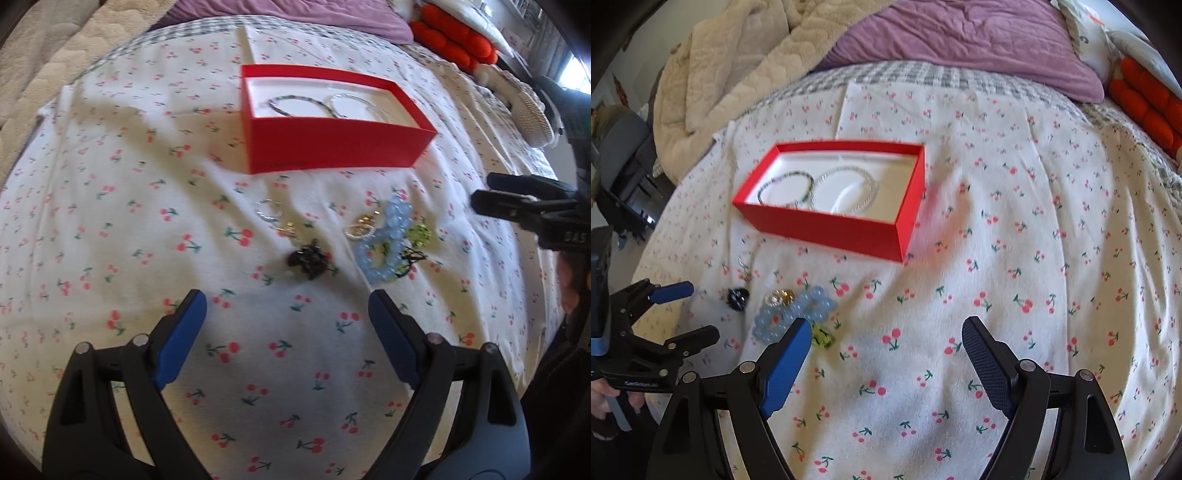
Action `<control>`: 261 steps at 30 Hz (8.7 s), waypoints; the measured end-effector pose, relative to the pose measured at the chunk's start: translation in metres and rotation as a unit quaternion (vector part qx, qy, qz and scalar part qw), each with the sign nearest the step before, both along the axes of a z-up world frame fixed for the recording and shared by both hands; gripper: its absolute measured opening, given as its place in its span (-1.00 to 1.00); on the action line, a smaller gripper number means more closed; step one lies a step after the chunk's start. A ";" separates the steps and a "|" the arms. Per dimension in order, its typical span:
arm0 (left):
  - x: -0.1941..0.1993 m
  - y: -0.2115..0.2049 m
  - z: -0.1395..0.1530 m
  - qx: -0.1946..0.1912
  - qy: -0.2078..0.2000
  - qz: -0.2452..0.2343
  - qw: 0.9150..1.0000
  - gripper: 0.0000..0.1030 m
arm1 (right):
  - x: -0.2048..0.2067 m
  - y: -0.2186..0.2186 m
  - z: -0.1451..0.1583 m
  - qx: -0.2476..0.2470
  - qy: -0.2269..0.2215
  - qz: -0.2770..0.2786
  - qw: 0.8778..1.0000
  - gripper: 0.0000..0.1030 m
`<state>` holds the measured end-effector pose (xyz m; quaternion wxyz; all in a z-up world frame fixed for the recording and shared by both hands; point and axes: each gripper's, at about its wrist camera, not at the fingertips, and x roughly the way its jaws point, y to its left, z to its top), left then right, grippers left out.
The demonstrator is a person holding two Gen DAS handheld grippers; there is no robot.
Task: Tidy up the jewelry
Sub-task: 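Grasp the black bow-shaped clip with the left tool, then grasp the light-blue bead bracelet with the right tool while the left tool holds the clip, then lower the clip and blue bracelet into the red box and open both tools, then withdraw both tools from the box toward the remaining jewelry, then grasp the yellow-green bead bracelet with the right tool, then carry the yellow-green bracelet toward the red box with the right tool while the left tool grasps a small earring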
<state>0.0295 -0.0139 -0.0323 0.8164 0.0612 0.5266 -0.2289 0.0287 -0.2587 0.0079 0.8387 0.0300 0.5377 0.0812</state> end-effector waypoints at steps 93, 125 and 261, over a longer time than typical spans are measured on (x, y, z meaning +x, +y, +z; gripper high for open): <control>0.033 -0.016 0.053 -0.056 -0.036 0.028 0.997 -0.72 | 0.031 0.036 0.071 0.100 -0.045 -0.004 0.994 -0.78; 0.115 -0.039 0.018 -0.061 -0.030 0.070 0.995 -0.71 | 0.102 0.040 0.045 0.125 -0.071 -0.023 0.989 -0.77; 0.031 -0.053 0.022 -0.091 -0.031 -0.076 0.992 -0.93 | -0.021 0.020 0.011 0.009 -0.072 0.129 0.989 -0.84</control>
